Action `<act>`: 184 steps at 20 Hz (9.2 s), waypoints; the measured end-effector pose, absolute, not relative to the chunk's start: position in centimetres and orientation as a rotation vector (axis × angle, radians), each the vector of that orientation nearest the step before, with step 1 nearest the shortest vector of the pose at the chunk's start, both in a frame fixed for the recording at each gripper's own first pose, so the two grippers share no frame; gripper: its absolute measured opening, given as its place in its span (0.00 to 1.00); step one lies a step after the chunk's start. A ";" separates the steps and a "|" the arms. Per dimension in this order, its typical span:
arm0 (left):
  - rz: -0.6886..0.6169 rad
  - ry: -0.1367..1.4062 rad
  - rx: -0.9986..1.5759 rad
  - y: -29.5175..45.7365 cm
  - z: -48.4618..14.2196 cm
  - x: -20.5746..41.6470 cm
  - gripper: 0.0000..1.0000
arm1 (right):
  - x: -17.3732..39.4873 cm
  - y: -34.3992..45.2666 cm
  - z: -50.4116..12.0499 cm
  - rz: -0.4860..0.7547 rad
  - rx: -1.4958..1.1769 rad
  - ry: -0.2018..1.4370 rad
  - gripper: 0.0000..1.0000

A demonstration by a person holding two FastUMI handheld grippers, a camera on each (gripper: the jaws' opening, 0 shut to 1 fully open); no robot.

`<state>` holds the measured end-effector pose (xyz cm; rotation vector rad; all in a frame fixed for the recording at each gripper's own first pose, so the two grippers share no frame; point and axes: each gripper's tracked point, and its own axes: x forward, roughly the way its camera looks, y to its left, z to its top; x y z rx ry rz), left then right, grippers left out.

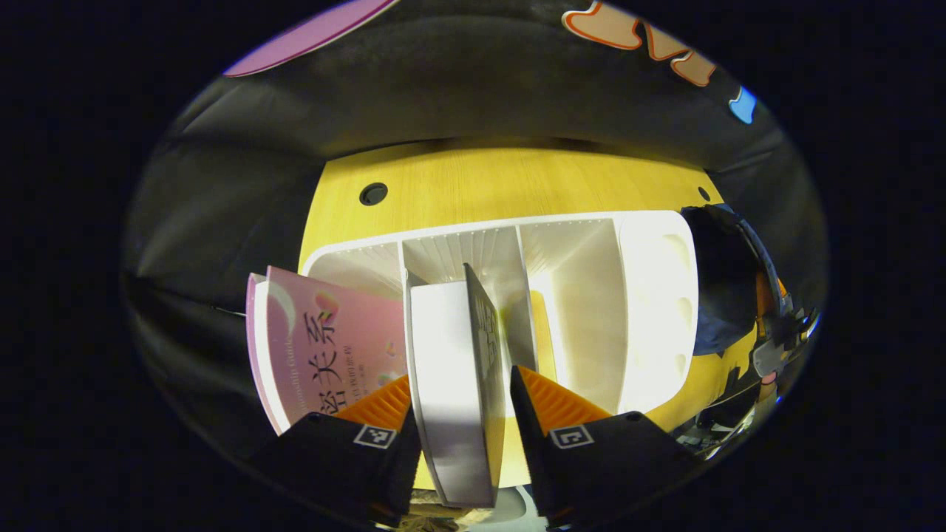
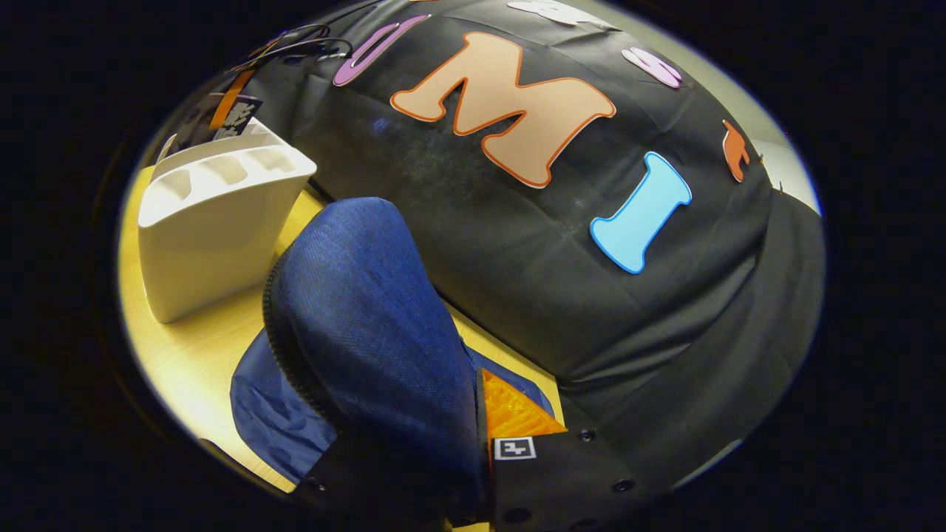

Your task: Open the schoolbag, grab two books from the bookshelf and put them into the schoolbag.

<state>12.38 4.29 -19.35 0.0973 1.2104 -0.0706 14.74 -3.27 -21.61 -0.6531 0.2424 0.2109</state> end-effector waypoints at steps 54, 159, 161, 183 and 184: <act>-0.409 0.848 -0.660 -19.9 -11.5 5.7 0.37 | 15.0 -5.3 -18.8 0.187 -0.424 0.222 0.07; -0.045 1.346 -0.002 10.7 -18.9 12.7 0.44 | 14.7 -5.2 -20.0 0.119 -0.353 0.257 0.07; -0.040 1.358 0.013 11.0 -18.5 12.3 0.40 | 14.7 -5.2 -20.1 0.121 -0.355 0.257 0.07; 0.142 1.012 -0.034 10.4 -2.1 2.0 0.38 | 14.0 -5.1 -19.8 0.139 -0.360 0.250 0.07; 0.137 0.990 -0.064 9.7 -1.3 1.7 0.39 | 14.0 -5.1 -19.8 0.141 -0.362 0.249 0.07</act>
